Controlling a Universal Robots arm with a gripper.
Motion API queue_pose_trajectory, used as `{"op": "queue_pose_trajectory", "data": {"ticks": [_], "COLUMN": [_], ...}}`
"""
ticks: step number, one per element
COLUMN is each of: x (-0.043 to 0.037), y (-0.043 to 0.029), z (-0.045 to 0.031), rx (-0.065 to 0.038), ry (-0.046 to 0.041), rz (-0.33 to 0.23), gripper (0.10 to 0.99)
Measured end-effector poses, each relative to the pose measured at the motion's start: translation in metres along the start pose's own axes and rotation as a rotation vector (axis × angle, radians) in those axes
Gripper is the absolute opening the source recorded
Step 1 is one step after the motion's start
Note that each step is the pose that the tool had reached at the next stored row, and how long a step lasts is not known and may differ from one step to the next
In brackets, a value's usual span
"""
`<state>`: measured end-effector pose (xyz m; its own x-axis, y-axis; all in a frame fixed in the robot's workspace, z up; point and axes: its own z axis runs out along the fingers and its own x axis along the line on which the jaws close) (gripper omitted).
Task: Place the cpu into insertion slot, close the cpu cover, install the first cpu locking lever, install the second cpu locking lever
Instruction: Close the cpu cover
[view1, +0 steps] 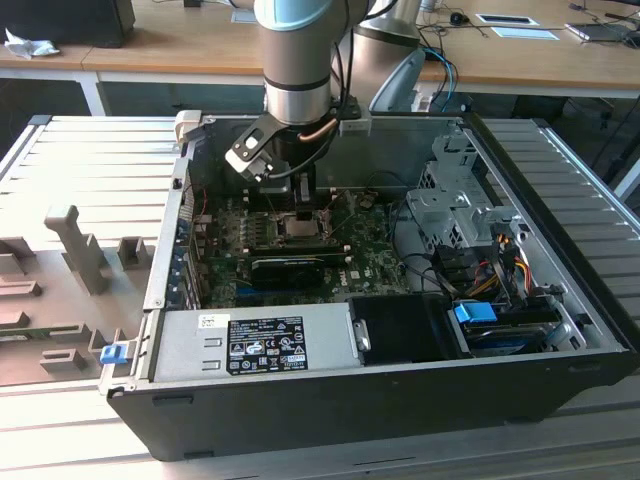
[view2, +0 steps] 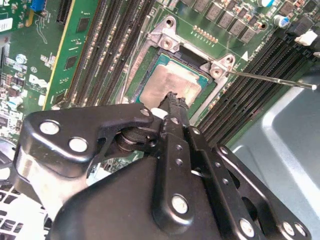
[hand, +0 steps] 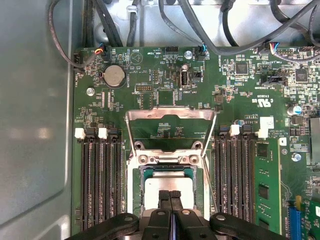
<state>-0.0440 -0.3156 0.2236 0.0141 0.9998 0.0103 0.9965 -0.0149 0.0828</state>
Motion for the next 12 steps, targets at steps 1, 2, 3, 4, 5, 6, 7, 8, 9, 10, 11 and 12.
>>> {"op": "queue_pose_trajectory", "data": {"ticks": [1, 2, 3, 4, 5, 6, 7, 8, 9, 10, 11, 12], "x": [0.0000, 0.0001, 0.0001, 0.0000, 0.0001, 0.0001, 0.0001, 0.0001, 0.0002, 0.0001, 0.0001, 0.0002], "y": [0.0002, 0.0002, 0.0003, 0.0003, 0.0003, 0.0003, 0.0004, 0.0005, 0.0006, 0.0006, 0.0006, 0.0007], "z": [-0.0021, -0.0024, -0.0027, -0.0030, -0.0037, -0.0045, -0.0054, -0.0064, -0.0068, -0.0072, -0.0081, -0.0085], "rx": [0.000, 0.000, 0.000, 0.000, 0.000, 0.000, 0.000, 0.000, 0.000, 0.000, 0.000, 0.000], "ry": [-0.0001, 0.0003, 0.0001, -0.0001, -0.0001, -0.0001, -0.0001, -0.0001, 0.0001, 0.0000, -0.0003, -0.0001], "rz": [0.000, 0.000, 0.000, 0.000, 0.000, 0.000, 0.000, 0.000, 0.000, 0.000, 0.000, 0.000], "gripper": [0.106, 0.106, 0.106, 0.106, 0.106, 0.106, 0.106, 0.106, 0.106, 0.106, 0.106, 0.106]}}
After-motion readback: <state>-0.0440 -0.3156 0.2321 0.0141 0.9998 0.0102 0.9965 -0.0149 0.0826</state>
